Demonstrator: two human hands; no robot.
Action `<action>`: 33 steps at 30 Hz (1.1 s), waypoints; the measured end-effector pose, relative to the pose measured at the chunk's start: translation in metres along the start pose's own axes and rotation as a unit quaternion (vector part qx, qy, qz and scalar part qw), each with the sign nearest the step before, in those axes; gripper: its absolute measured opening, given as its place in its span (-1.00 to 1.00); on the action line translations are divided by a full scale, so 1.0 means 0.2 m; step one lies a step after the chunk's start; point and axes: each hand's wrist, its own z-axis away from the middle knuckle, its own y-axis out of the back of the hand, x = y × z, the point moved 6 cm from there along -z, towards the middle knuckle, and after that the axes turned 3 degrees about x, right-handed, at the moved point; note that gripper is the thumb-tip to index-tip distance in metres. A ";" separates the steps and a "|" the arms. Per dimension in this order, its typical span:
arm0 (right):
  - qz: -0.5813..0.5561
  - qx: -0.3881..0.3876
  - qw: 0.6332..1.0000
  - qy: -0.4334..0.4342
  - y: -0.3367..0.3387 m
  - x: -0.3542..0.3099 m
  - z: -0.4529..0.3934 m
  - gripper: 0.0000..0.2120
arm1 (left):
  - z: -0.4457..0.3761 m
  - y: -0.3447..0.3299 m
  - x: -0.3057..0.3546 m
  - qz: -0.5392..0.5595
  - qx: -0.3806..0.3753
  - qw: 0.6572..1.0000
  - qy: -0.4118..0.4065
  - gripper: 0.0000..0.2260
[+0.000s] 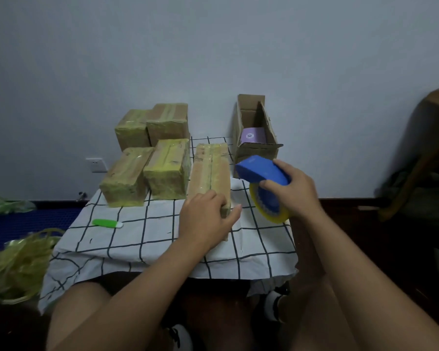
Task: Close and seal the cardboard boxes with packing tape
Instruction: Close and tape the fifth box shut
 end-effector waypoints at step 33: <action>-0.020 0.104 0.994 -0.033 -0.25 0.23 0.18 -0.32 | -0.10 -0.02 -0.10 0.120 -0.127 0.985 -0.012 -0.84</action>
